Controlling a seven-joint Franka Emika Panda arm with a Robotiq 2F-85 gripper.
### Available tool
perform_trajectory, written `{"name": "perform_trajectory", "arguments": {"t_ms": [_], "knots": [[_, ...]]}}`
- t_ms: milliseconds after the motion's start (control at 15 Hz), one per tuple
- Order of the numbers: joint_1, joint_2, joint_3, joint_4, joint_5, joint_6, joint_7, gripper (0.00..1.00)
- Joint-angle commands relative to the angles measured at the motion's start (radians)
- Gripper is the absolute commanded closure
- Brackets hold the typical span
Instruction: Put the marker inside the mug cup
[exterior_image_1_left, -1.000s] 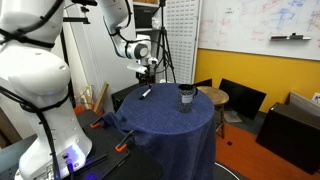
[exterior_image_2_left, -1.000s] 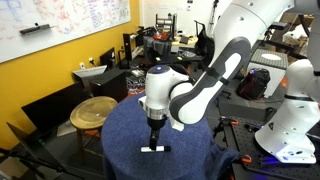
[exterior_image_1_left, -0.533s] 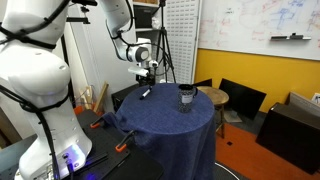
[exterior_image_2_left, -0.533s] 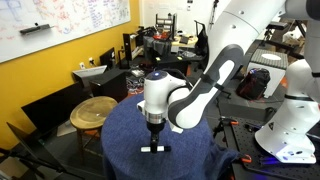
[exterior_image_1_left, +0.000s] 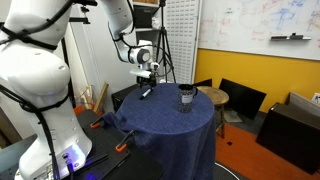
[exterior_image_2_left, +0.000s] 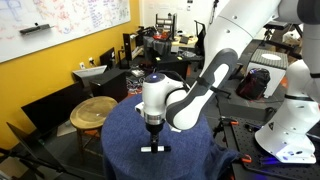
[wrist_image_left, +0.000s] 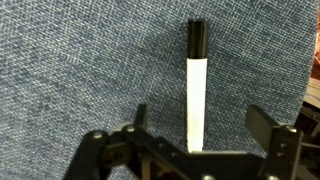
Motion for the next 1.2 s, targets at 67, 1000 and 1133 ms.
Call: {"name": "perform_trajectory", "arguments": {"t_ms": [67, 1000, 1133], "knots": [[-0.027, 0.047, 0.011, 0.054, -0.017, -0.011, -0.052, 0.0], [-0.029, 0.129, 0.012, 0.139, -0.02, -0.025, -0.056, 0.38], [-0.029, 0.131, 0.012, 0.143, -0.02, -0.027, -0.054, 0.54]]}}
